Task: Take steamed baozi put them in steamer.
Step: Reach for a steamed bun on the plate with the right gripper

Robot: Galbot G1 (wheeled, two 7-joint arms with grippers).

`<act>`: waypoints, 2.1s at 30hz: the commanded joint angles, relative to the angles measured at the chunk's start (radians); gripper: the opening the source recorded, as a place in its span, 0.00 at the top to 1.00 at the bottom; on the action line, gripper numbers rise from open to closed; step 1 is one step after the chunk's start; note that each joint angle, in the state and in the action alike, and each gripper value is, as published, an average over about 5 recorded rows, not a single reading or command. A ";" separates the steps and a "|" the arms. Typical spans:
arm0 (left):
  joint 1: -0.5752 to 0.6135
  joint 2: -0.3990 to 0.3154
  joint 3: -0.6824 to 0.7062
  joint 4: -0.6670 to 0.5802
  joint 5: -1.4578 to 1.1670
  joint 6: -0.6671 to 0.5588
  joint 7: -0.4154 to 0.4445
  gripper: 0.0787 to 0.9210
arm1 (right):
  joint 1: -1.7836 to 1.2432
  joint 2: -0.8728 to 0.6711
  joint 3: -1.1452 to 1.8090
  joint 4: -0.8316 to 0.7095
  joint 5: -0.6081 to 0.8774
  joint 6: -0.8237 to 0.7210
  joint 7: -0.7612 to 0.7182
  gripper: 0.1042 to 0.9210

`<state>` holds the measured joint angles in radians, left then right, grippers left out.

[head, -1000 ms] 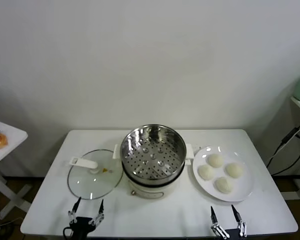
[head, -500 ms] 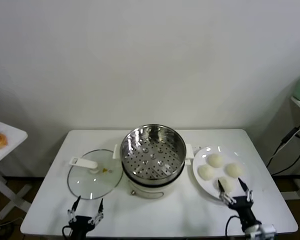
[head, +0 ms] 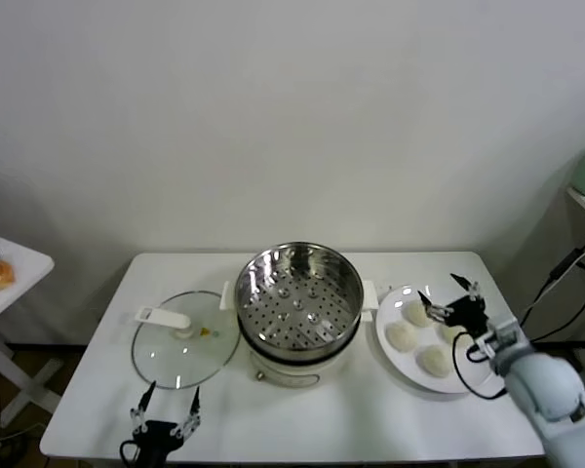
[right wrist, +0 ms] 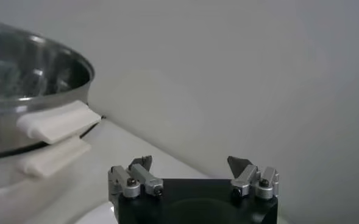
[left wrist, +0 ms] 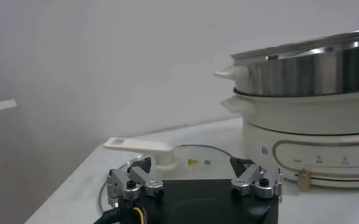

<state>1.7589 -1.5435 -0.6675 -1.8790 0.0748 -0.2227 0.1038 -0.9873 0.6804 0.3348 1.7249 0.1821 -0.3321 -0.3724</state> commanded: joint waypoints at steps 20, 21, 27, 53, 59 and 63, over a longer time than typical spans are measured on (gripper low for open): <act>-0.004 -0.003 0.004 0.017 0.006 -0.001 0.002 0.12 | 1.413 0.027 -1.554 -0.659 -0.100 0.275 -0.788 0.12; -0.003 -0.004 0.004 0.014 0.006 0.001 0.002 0.12 | 1.411 0.043 -1.563 -0.676 -0.099 0.276 -0.790 0.12; -0.001 -0.008 0.001 -0.003 0.003 0.015 0.009 0.12 | 1.374 0.118 -1.601 -0.769 -0.099 0.293 -0.814 0.12; 0.000 -0.002 -0.013 0.027 0.008 -0.002 0.007 0.12 | 1.153 0.241 -1.381 -0.946 -0.177 0.293 -0.765 0.12; -0.001 -0.001 -0.014 0.032 0.011 -0.004 0.006 0.12 | 1.117 0.259 -1.339 -0.969 -0.200 0.298 -0.758 0.12; -0.004 -0.001 -0.015 0.034 0.012 -0.005 0.007 0.12 | 1.105 0.273 -1.322 -0.991 -0.221 0.308 -0.750 0.12</act>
<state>1.7566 -1.5453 -0.6816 -1.8465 0.0858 -0.2269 0.1105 0.1548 0.9315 -1.0327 0.7748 -0.0135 -0.0296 -1.1266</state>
